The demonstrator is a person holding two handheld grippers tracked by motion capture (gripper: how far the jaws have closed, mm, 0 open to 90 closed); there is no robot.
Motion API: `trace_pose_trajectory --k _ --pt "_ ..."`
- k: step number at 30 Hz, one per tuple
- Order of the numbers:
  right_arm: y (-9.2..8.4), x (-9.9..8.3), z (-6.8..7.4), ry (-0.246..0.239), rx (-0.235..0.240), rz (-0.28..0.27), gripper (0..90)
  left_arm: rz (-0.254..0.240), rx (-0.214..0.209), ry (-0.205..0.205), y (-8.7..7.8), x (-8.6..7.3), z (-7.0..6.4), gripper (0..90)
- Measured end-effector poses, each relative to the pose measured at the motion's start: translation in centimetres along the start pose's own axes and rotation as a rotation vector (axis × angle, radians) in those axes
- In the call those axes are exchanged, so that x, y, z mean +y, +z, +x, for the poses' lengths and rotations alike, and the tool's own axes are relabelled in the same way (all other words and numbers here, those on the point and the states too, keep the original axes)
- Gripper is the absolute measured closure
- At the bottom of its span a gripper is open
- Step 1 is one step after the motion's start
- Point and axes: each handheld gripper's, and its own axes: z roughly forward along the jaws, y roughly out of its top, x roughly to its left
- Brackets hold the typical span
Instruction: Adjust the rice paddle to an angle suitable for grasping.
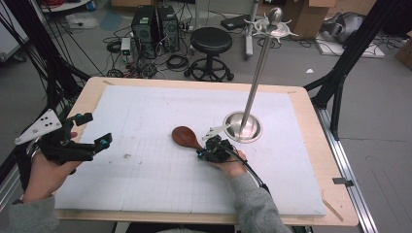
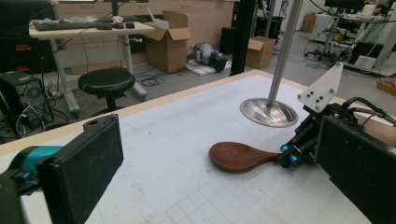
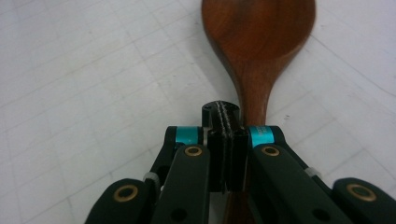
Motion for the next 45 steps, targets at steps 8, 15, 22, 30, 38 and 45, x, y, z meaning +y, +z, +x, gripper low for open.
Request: trace_pose_trajectory --k 8,15,22,30,38,45 --pt "-0.4 -0.3 -1.5 0.043 -0.034 -0.007 89.7 -0.001 0.001 -0.001 -0.1 0.0 0.0 1.7" --pt "-0.6 -0.5 -2.2 0.066 -0.039 -0.019 89.7 0.002 -0.001 0.000 -0.2 0.0 0.0 1.7" --pt "-1.5 1.4 -2.1 0.090 -0.013 -0.165 89.8 0.005 0.002 -0.003 -0.2 -0.2 0.0 1.7" --pt "0.4 4.0 -2.4 0.093 -0.006 -0.164 89.8 0.000 0.002 -0.004 -0.6 -0.1 0.0 1.7" --pt "2.6 7.1 -2.7 0.076 -0.028 -0.141 89.8 0.002 0.002 -0.010 -0.7 -0.3 0.1 1.7" --pt "4.6 8.9 -3.3 0.089 -0.037 -0.114 89.8 0.011 0.002 -0.011 -0.9 -0.6 0.1 1.7"
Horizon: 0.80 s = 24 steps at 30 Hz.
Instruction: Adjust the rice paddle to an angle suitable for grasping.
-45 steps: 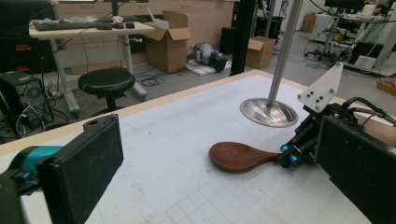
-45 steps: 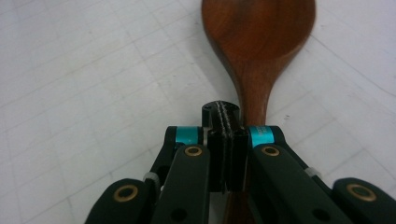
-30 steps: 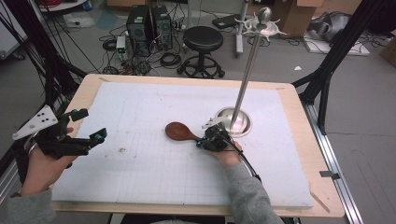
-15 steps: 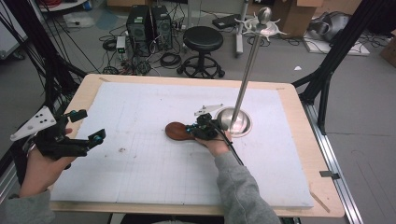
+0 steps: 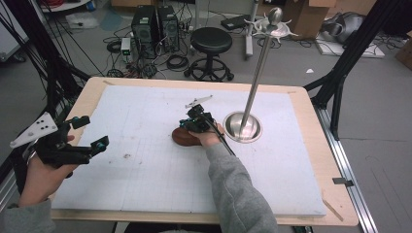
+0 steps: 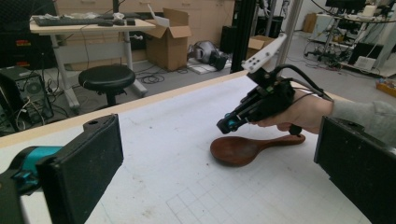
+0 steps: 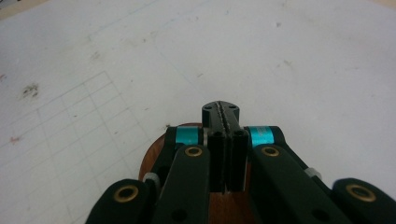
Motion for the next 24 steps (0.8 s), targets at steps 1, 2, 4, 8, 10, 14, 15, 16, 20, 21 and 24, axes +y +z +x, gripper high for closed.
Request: trace_pose_trajectory --k 1,2,4,8,10,14,15,16,20,21,24 --pt "0.3 0.1 -0.1 -0.001 -0.009 0.007 89.8 0.001 0.000 -0.001 0.0 0.0 0.0 1.7" --pt "0.7 0.2 -0.2 -0.001 -0.011 0.006 89.8 0.002 0.001 -0.001 -0.1 -0.1 0.0 1.7" --pt "1.2 0.5 -0.3 0.014 -0.018 0.011 89.8 0.002 0.004 -0.004 -0.2 -0.1 0.0 1.7" --pt "2.5 0.6 -0.7 0.015 -0.028 0.026 89.8 0.006 0.003 -0.005 -0.3 -0.3 0.0 1.7" --pt "3.0 0.6 -1.0 0.028 -0.031 0.035 89.8 0.004 0.006 -0.006 -0.4 -0.4 0.0 1.7" --pt "3.6 0.9 -1.2 0.037 -0.030 0.054 89.9 0.008 0.008 -0.011 -0.4 -0.5 0.0 1.7" --pt "3.7 1.0 -1.2 0.032 -0.036 0.059 89.9 0.011 0.008 -0.011 -0.5 -0.6 0.1 1.7" --pt "3.8 1.2 -1.2 0.031 -0.035 0.059 89.9 0.013 0.009 -0.011 -0.5 -0.6 0.1 1.7" --pt "4.3 1.5 -1.0 0.018 -0.052 0.087 89.9 0.013 0.010 -0.012 -0.6 -0.7 0.0 1.7" --pt "4.4 1.5 -1.0 0.019 -0.058 0.096 89.9 0.015 0.010 -0.010 -0.6 -0.7 0.0 1.7" --pt "4.6 1.5 -1.2 0.029 -0.068 0.105 89.8 0.015 0.010 -0.010 -0.7 -0.7 0.0 1.7"
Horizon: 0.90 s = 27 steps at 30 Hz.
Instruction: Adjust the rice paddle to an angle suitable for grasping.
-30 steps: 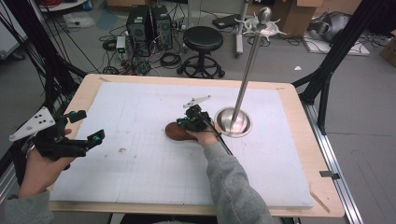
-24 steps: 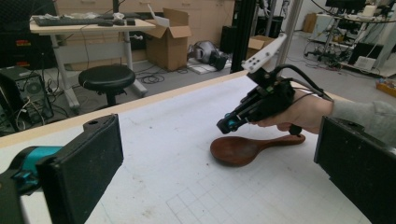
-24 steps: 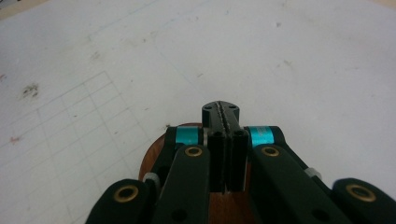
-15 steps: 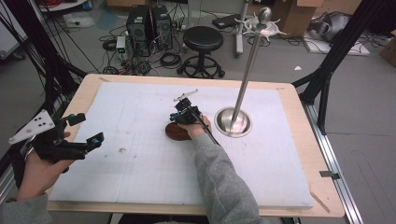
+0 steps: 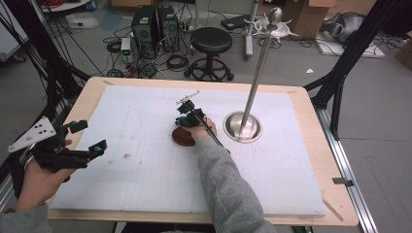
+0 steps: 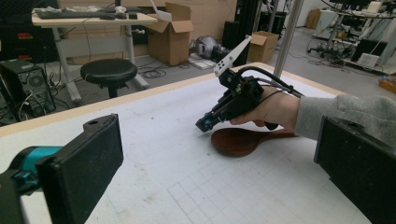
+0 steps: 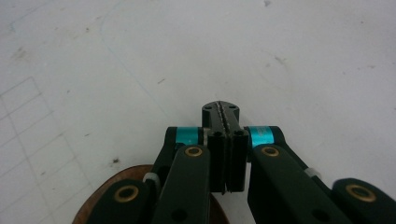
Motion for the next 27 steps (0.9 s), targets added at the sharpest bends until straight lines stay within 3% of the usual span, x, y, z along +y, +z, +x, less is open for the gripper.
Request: trace_pose_trajectory --k 3,6,13,21,27 --pt "0.2 -0.1 -0.3 -0.003 0.002 0.013 89.9 0.003 0.001 -0.004 0.0 -0.1 0.0 1.7" --pt "0.2 -0.2 -0.4 0.031 0.015 0.016 89.9 0.005 0.002 -0.004 0.0 -0.1 0.0 1.8" --pt "-0.1 -0.3 -0.1 0.000 0.033 0.043 90.0 0.007 0.003 -0.002 0.0 -0.1 0.0 1.7" --pt "-0.7 -0.9 0.3 0.029 0.064 0.050 90.0 0.004 -0.001 -0.001 0.1 -0.1 -0.2 1.7" --pt "-1.2 -1.4 0.8 0.008 0.070 0.064 90.0 0.005 0.001 0.004 -0.1 0.0 -0.3 1.7"
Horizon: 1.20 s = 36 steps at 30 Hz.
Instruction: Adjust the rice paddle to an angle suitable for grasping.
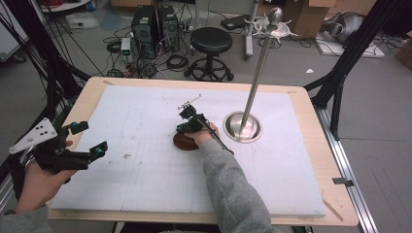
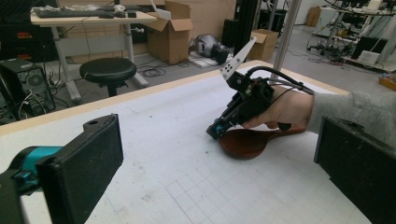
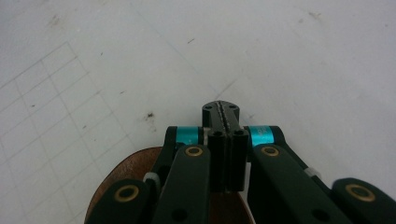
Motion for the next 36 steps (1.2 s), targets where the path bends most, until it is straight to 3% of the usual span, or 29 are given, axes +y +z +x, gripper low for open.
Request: trace_pose_trajectory --k 15,22,36 --pt "-1.4 -1.7 1.3 -0.011 0.013 0.025 90.0 -0.004 0.000 0.003 -0.1 0.1 -0.1 1.8" --pt "-2.0 -2.7 2.0 -0.048 0.020 0.017 90.0 -0.002 -0.005 0.007 0.1 0.2 -0.2 1.7" --pt "-3.3 -4.5 2.7 -0.071 0.051 0.025 90.0 0.007 -0.018 0.009 0.8 0.1 -0.2 1.7"
